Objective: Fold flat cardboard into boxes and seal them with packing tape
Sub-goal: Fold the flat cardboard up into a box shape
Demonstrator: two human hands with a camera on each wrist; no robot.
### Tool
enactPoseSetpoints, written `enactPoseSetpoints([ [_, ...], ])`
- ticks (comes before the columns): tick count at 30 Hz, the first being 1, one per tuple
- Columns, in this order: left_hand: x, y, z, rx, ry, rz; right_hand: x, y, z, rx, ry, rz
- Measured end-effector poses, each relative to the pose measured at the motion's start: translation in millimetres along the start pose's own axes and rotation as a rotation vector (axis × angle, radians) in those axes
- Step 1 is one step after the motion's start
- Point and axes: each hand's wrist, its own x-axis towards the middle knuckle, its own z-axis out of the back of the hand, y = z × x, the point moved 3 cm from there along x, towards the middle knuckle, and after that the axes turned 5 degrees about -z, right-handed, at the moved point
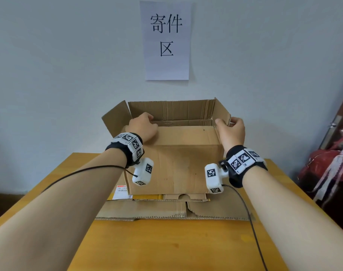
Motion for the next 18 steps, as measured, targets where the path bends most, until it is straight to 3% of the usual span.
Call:
enactPoseSetpoints([
  [4,4,-8,-5,0.14,0.052,0.008,0,1,1,0.008,0.0,-0.003],
  [10,3,-22,-10,0.061,0.143,-0.054,1,0,6,0.056,-0.005,-0.031],
  [18,-4,-37,-22,0.09,0.396,-0.192,4,-4,15,0.239,-0.044,-0.209],
])
